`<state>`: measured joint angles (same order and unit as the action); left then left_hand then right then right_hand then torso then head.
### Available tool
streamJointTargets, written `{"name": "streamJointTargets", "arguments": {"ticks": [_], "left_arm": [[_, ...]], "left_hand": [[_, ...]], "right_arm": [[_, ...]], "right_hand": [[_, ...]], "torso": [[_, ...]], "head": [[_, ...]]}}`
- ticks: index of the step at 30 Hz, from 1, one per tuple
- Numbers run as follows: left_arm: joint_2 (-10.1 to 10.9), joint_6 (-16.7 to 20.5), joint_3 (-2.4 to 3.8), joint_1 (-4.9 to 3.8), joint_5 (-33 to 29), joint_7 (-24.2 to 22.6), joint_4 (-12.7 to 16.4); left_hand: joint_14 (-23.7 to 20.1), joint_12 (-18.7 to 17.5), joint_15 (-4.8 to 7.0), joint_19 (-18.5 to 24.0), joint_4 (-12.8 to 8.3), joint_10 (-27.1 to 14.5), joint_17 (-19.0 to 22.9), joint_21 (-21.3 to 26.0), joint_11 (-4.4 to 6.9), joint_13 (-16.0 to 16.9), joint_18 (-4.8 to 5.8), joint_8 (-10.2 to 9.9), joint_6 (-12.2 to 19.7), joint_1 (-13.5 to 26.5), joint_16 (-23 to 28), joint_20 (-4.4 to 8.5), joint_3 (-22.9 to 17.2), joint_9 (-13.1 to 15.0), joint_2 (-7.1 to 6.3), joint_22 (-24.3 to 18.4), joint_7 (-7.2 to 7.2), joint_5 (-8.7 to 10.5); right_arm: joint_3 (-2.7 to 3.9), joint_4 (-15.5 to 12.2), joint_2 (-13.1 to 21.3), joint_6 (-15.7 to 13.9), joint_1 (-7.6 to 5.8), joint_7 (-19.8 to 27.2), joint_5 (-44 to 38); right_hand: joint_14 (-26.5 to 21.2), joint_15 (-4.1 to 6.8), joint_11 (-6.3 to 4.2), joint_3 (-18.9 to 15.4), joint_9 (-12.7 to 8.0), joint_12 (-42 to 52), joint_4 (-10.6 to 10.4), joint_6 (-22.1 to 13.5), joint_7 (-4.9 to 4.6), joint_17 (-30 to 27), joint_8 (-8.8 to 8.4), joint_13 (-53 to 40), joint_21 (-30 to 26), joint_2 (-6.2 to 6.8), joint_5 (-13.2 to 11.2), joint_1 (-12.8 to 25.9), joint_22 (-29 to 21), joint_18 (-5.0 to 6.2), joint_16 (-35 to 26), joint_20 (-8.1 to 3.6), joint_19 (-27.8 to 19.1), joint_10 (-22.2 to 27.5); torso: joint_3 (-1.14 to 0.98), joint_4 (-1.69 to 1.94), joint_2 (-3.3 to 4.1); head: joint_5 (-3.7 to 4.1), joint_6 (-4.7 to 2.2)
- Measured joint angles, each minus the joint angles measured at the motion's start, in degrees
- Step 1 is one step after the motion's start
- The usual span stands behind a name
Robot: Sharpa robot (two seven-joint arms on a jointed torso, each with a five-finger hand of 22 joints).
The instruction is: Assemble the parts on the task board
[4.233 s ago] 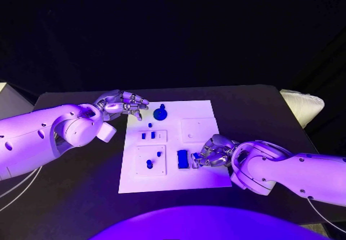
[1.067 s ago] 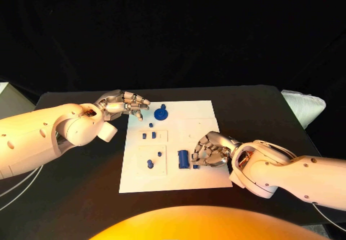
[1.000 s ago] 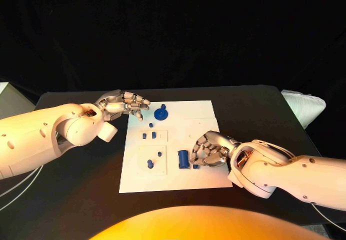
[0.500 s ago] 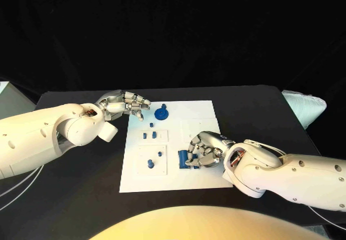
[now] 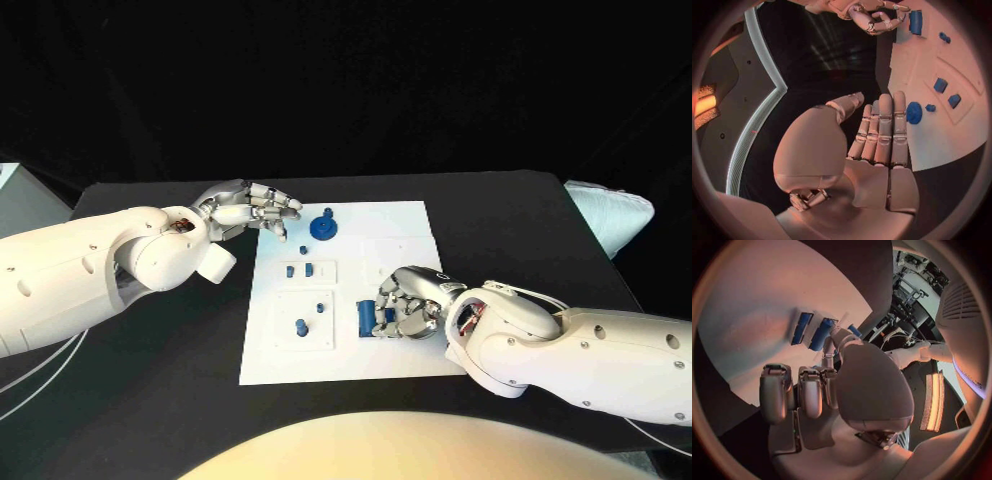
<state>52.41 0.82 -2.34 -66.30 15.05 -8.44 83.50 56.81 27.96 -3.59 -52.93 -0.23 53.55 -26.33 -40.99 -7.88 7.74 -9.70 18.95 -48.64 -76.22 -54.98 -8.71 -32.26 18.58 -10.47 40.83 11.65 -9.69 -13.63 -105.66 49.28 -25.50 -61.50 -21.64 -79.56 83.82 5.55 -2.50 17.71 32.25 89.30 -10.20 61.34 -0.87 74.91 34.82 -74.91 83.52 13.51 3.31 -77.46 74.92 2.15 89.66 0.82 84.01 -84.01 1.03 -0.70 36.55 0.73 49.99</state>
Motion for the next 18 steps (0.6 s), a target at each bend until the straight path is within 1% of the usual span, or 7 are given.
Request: {"name": "streamJointTargets", "arguments": {"ticks": [3, 10, 14, 18], "left_arm": [[0.0, 0.0, 0.00, 0.00, 0.0, 0.0, 0.0], [0.1, 0.0, 0.00, 0.00, 0.0, 0.0, 0.0], [0.1, 0.0, 0.00, 0.00, 0.0, 0.0, 0.0], [0.1, 0.0, 0.00, 0.00, 0.0, 0.0, 0.1]], "left_hand": [[0.0, 0.0, 0.00, 0.0, 0.0, 0.0, 0.0, 0.0, 0.00, 0.0, 0.00, 0.0, 0.0, 0.0, 0.0, 0.00, 0.0, 0.0, 0.00, 0.0, 0.00, 0.00], [0.0, 0.0, 0.00, 0.0, 0.0, 0.0, 0.0, 0.0, 0.00, 0.0, 0.00, 0.0, 0.0, 0.0, 0.0, 0.00, 0.0, 0.0, 0.00, 0.0, 0.00, 0.00], [0.0, 0.0, 0.00, 0.0, 0.0, 0.0, 0.0, 0.0, 0.00, 0.0, 0.00, 0.0, 0.0, 0.0, 0.0, 0.00, 0.0, 0.0, 0.00, 0.0, 0.00, 0.00], [0.0, 0.0, 0.00, 0.0, 0.0, 0.0, 0.0, 0.0, 0.00, 0.0, 0.00, 0.0, 0.0, 0.0, 0.0, 0.00, 0.0, 0.0, 0.00, 0.0, 0.00, 0.00]], "right_arm": [[0.00, 0.1, -0.1, 0.0, 0.03, -0.3, -0.3], [0.03, 0.7, -0.5, 0.0, 0.22, -0.9, -0.8], [0.12, 0.9, -0.8, -0.3, 0.33, -1.3, -1.1], [0.14, 1.0, -0.9, -0.7, 0.44, -1.8, -1.5]], "right_hand": [[0.0, 0.00, 0.00, -0.2, 0.1, 0.0, -0.2, 0.0, 0.00, 0.0, 0.22, 0.0, 0.0, 0.00, 0.0, 0.0, 0.0, 0.00, 0.0, 0.00, 0.0, 0.0], [0.2, 0.21, 0.00, -0.2, 0.1, 0.0, -0.2, 0.0, 0.00, 0.0, 0.22, 0.0, 0.2, 0.00, 0.0, 0.0, 0.0, 0.00, 0.0, 0.00, 0.0, 0.0], [0.2, 0.21, -0.36, -0.3, 0.2, 0.0, -0.3, 0.0, 0.00, 0.0, 0.22, 0.0, 0.2, -0.24, 0.0, -0.2, 0.0, 0.00, 0.0, 0.00, 0.0, 0.0], [0.2, 0.21, -0.41, -0.3, 0.3, 0.0, -0.3, -0.2, 0.20, 0.0, 0.44, 0.0, 0.5, -0.41, 0.0, -0.4, 0.0, 0.00, 0.0, 0.01, 0.0, 0.0]], "torso": [[-0.03, 0.00, 0.01], [-0.03, 0.00, 0.05], [-0.05, 0.01, 0.05], [-0.04, 0.01, 0.05]], "head": [[-0.03, 0.00], [-0.10, 0.00], [-0.12, 0.00], [-0.12, 0.00]]}}
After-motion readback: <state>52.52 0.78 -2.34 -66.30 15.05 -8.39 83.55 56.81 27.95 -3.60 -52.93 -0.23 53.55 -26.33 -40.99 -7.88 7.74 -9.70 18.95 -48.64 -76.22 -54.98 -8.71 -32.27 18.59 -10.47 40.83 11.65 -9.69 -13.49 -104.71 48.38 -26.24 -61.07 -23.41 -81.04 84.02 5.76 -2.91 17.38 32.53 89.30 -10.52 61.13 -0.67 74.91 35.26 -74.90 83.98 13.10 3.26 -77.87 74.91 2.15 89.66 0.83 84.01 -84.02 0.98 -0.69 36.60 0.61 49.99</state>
